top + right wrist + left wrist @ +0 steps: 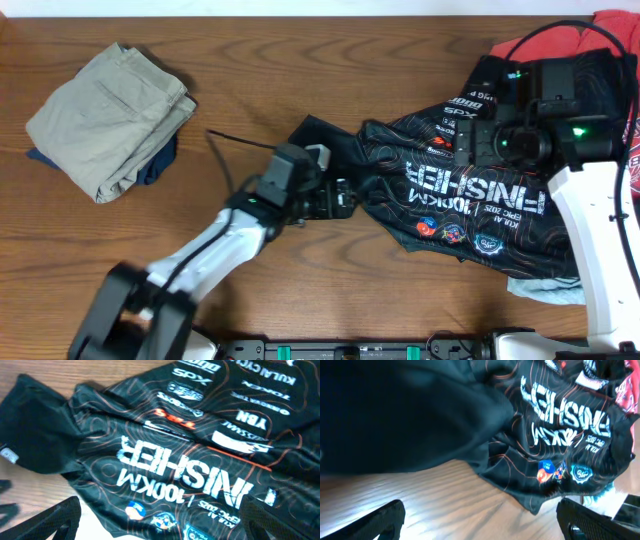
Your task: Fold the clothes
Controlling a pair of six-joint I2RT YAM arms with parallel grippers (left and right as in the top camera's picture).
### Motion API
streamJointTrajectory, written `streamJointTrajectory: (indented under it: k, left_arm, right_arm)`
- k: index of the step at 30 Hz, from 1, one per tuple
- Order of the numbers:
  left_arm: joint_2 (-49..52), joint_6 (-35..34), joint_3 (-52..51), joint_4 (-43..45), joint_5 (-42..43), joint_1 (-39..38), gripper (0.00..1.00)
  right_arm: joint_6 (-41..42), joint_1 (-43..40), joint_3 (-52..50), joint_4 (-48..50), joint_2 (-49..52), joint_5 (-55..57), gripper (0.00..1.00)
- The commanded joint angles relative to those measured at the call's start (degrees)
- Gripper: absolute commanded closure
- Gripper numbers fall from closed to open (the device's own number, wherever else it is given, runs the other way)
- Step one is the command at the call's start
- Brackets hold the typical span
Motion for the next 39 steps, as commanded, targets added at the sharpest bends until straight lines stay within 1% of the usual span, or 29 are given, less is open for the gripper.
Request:
streamJointTrajectory:
  k: [1,4,8,9,10,12,13,14,16,21,23,26,28,31,32,33,34,36,37,39]
  left_arm:
    - [4.55,-6.27,0.83,4.52,0.55,-2.4,0.02]
    - [9.27,-6.69,0.83,10.51,-0.81,-4.24,0.01]
    - [14.49,-10.75,0.83,15.54,-4.02,-5.38,0.01]
    - [15.5,-10.95,0.83,17.2,-4.17,-5.33,0.05]
    - [16.35,-10.91,0.83,19.32,-4.24,-5.29,0.16]
    - [16.96,-10.91,0.83,22.43,-4.33,-4.79,0.53]
    - [16.94,-10.88,0.85,24.0,-4.48,-4.24,0.74]
    - [16.92,-10.91,0.85,25.05,-4.5,-3.72,0.92]
    - [16.48,-10.91,0.9,25.9,-4.46,-2.16,0.94]
    - [14.67,-10.21,0.9,24.13,-4.37,3.39,0.94]
    - [12.85,-8.35,0.9,22.45,-3.93,6.51,0.94]
    - [8.17,-3.61,1.07,19.34,-3.96,12.33,0.94]
    - [4.81,-0.7,2.34,16.57,-4.0,16.72,0.94]
    - [1.22,-0.33,5.81,9.03,-2.91,21.59,0.94]
    - [0.44,-0.31,6.73,6.19,-1.68,22.25,0.83]
    - [-0.2,-0.31,7.23,3.41,-0.48,22.32,0.49]
    - [-0.66,-0.31,7.23,1.4,0.42,21.86,0.21]
    - [-0.68,-0.33,7.19,-2.36,0.57,19.87,0.04]
    - [-0.39,-0.33,7.19,-3.58,0.55,18.69,0.02]
    - [0.39,-0.35,7.19,-4.46,0.55,15.19,0.02]
  right_arm:
    - [0.11,-1.46,0.11,-0.39,-0.7,0.35,0.01]
    - [0.11,-2.1,0.11,-0.85,-0.7,0.35,0.01]
    - [0.09,-2.38,0.11,-1.36,-0.7,0.35,0.01]
    - [0.09,-2.43,0.11,-1.42,-0.7,0.35,0.01]
    - [0.09,-2.43,0.11,-1.44,-0.7,0.35,0.01]
    - [0.09,-2.43,0.11,-1.44,-0.7,0.35,0.01]
    - [0.09,-2.43,0.11,-1.46,-0.7,0.35,0.01]
    - [0.11,-2.43,0.11,-1.46,-0.7,0.35,0.01]
    - [0.11,-2.43,0.11,-1.55,-0.7,0.35,0.01]
    - [0.11,-2.64,0.11,-1.66,-0.7,0.83,0.01]
    - [0.13,-3.19,0.11,-1.66,-0.7,1.2,0.01]
    - [0.59,-4.48,0.11,-1.77,-0.7,1.18,0.01]
    - [1.03,-5.46,0.11,-1.79,-0.7,1.18,0.01]
    - [1.16,-6.38,0.11,-2.03,-0.7,1.16,0.01]
    - [1.14,-6.45,0.11,-2.19,-0.7,1.16,0.01]
    - [1.14,-6.47,0.11,-2.32,-0.7,1.18,0.01]
    - [1.11,-6.47,0.11,-2.32,-0.7,1.16,0.01]
    - [1.14,-6.47,0.11,-2.23,-0.7,1.16,0.01]
    - [1.16,-6.47,0.11,-2.21,-0.7,1.16,0.01]
    - [1.18,-6.47,0.11,-2.27,-0.7,1.14,0.01]
